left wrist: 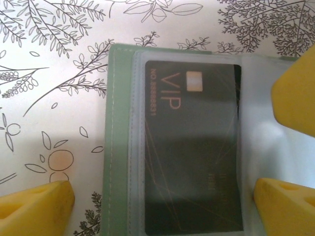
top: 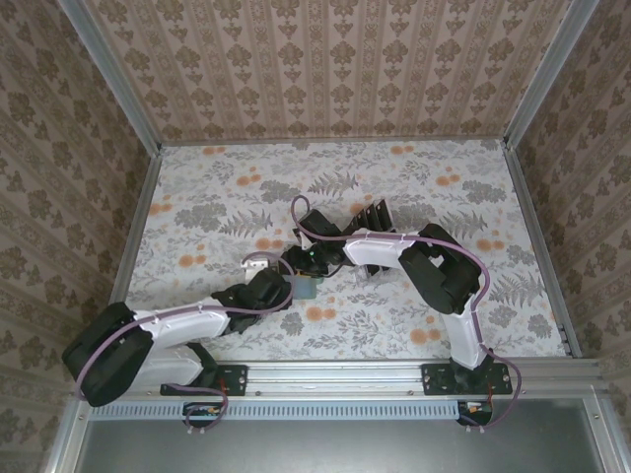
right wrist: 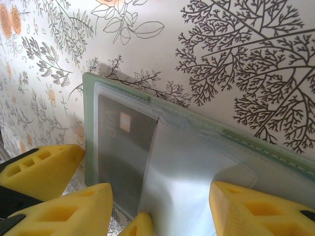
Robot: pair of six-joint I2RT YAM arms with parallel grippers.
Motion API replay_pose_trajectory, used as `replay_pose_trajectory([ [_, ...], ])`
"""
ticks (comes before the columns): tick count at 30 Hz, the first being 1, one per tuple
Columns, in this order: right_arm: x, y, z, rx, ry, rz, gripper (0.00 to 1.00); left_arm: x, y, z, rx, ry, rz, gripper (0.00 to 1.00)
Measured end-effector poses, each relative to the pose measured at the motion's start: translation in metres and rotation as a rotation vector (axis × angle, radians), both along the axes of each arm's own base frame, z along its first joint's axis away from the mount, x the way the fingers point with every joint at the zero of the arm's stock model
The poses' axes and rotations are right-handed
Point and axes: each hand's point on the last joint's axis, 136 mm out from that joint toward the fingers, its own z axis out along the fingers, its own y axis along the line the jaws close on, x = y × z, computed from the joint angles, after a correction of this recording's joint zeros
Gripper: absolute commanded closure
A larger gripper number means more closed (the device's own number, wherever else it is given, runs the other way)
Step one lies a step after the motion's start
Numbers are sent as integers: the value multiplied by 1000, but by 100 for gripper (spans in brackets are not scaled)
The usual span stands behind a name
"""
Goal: Put the credit cards into the card holder
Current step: Insert the credit card into the card slot, then flip over the card slot on the card holder.
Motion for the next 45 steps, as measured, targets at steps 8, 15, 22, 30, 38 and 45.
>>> replay_pose_trajectory([
  [8,1,-5,13,-2,-32,-10,42,2,1,-1,11,6,26,6],
  [15,1,-12,22,-10,-62,-27,42,2,2,-1,7,5,33,6],
  [22,-5,-20,10,-38,-42,-34,42,2,2,-1,6,5,35,6],
  [30,-5,-21,8,-42,-38,-34,42,2,2,-1,6,5,35,6],
  [38,-4,-19,-1,-50,-30,-34,42,2,2,-1,6,5,35,6],
  [45,-3,-18,-1,-45,-31,-32,42,1,3,3,-2,4,35,0],
])
